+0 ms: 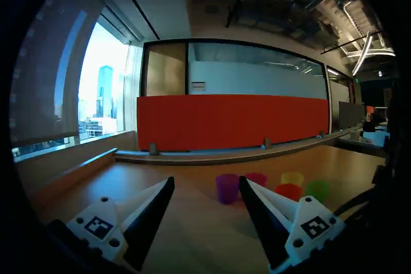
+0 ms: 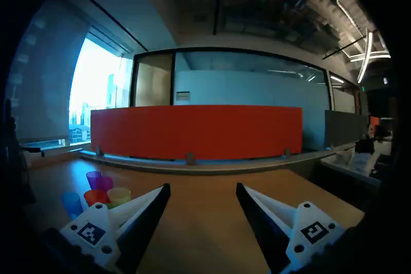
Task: Pour water
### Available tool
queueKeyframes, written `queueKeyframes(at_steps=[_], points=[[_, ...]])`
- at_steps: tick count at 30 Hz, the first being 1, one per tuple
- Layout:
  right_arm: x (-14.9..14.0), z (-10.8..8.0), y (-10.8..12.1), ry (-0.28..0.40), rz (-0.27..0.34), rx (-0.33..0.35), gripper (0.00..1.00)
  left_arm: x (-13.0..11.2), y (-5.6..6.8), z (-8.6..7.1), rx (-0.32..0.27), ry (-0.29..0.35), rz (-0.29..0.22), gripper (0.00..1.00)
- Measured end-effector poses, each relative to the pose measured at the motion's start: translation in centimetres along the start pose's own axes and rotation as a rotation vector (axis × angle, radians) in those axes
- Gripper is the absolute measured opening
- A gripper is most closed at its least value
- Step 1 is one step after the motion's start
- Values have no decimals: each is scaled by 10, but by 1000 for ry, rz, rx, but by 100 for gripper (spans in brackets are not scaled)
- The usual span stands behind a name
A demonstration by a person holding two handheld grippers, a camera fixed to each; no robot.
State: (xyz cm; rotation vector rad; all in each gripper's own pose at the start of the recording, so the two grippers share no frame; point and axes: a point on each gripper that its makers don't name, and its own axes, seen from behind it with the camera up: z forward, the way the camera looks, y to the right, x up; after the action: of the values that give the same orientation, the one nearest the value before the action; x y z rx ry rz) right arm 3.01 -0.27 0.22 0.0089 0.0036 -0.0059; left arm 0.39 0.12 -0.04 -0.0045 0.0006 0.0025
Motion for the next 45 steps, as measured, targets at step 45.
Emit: queueKeyframes(at_steps=[45], points=[[-1,12,-113,-157,-289,567,100,-14,92,10,-465,-224,160,93]])
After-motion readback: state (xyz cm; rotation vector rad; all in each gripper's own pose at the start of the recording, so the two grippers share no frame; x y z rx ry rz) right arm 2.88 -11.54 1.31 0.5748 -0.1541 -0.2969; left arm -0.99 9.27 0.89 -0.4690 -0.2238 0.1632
